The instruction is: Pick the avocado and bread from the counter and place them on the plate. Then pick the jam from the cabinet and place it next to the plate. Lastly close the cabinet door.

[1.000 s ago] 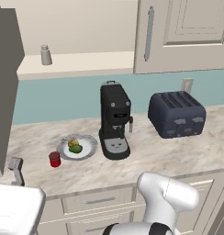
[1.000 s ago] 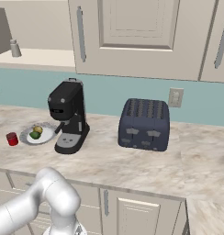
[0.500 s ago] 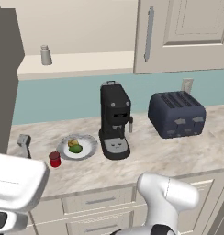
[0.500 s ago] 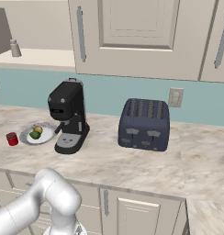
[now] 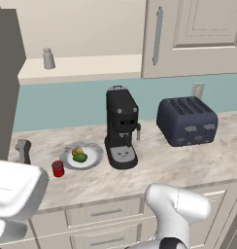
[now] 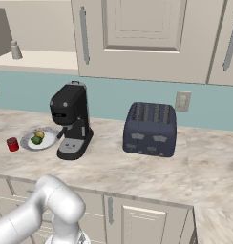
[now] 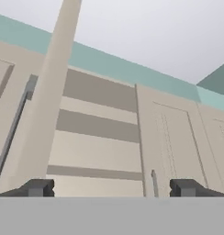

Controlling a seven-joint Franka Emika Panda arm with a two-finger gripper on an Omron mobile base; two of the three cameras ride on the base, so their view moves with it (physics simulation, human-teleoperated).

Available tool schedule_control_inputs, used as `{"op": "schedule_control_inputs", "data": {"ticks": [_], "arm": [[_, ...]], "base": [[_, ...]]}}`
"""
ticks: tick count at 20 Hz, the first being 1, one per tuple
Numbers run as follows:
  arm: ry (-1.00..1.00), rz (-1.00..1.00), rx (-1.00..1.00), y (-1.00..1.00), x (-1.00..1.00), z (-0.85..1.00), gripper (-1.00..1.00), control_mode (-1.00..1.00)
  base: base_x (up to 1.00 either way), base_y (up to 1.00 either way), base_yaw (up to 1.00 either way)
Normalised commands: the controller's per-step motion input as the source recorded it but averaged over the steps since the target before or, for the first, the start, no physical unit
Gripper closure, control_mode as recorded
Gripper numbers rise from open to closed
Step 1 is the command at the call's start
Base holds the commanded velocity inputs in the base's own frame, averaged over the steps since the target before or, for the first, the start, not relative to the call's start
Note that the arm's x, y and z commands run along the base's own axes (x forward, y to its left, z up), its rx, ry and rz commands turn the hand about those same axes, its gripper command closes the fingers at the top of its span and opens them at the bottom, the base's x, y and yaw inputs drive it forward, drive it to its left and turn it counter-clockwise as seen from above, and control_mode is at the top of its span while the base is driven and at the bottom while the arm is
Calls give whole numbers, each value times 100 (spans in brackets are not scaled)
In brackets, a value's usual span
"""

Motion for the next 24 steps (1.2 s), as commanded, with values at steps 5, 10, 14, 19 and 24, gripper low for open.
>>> {"op": "schedule_control_inputs", "data": {"ticks": [5, 10, 14, 19, 24], "arm": [[2, 0, -19, 41, -73, -24, -100, -100], [9, -2, -10, 33, 9, -2, -100, -100], [20, -12, -1, 20, 72, 0, -100, -100], [17, -16, 0, 12, 46, -2, -100, -100], [18, -14, 0, 10, 11, -14, -100, -100]], "base": [[0, 0, 0], [0, 0, 0], [0, 0, 0], [0, 0, 0], [0, 0, 0]]}}
